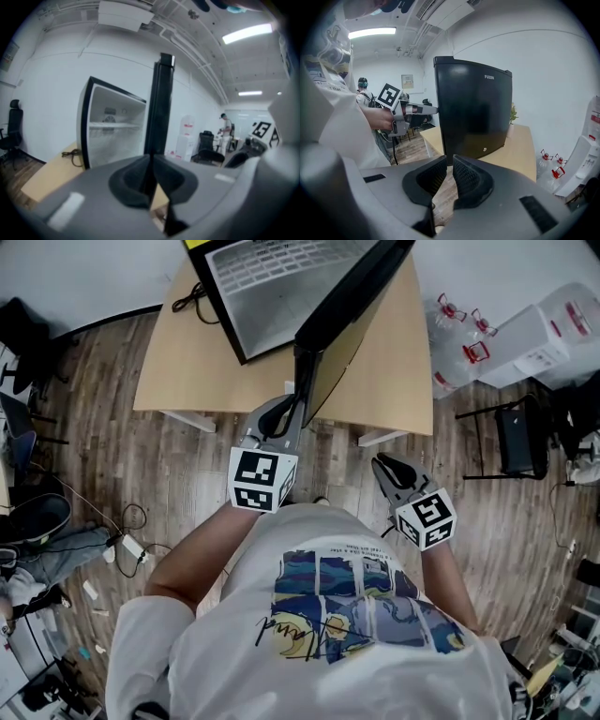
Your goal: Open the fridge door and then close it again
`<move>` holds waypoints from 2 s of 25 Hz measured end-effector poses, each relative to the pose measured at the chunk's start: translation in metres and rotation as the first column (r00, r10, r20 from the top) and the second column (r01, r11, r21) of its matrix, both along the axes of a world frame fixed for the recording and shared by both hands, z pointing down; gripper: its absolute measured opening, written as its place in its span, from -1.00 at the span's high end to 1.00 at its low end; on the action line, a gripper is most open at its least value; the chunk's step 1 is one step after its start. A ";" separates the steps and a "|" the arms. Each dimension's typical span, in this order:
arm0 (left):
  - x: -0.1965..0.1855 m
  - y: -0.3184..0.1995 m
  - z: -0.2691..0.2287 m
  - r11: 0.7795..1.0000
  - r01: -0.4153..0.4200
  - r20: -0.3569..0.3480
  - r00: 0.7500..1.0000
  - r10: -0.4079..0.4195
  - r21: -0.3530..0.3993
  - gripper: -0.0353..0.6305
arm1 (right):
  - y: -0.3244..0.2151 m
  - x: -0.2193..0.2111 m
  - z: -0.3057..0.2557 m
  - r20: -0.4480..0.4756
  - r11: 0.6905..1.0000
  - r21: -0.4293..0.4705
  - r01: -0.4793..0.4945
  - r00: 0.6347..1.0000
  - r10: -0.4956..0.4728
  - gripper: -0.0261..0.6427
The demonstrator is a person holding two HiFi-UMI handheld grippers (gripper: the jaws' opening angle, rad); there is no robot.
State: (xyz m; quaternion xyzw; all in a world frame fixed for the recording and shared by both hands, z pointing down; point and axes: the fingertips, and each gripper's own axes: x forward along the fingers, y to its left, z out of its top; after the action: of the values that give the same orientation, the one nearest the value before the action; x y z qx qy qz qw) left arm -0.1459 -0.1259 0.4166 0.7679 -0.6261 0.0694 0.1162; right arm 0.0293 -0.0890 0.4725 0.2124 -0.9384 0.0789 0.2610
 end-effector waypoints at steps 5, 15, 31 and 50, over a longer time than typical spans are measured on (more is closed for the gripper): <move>-0.021 -0.005 -0.001 1.000 -0.008 -0.006 1.000 0.008 0.008 0.79 | -0.003 -0.018 -0.003 0.001 1.000 0.004 -0.002 1.000 0.002 0.80; -0.061 -0.019 0.001 0.999 -0.049 -0.004 0.999 0.049 0.013 0.80 | -0.006 -0.048 -0.003 -0.007 0.999 0.001 -0.036 0.999 0.037 0.80; -0.127 -0.048 -0.001 0.998 -0.054 0.028 0.998 0.054 0.007 0.84 | -0.002 -0.092 -0.005 0.003 0.993 0.000 -0.116 0.993 0.116 0.80; -0.181 -0.088 -0.001 1.000 -0.018 0.048 0.999 0.017 0.025 0.88 | -0.003 -0.103 -0.001 -0.019 0.978 -0.002 -0.209 0.978 0.209 0.80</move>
State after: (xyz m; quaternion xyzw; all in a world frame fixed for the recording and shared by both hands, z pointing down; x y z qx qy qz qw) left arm -0.3274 -0.2142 0.4157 0.7730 -0.6227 0.0809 0.0908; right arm -0.0735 -0.0916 0.4711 0.3100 -0.9082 0.1058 0.2605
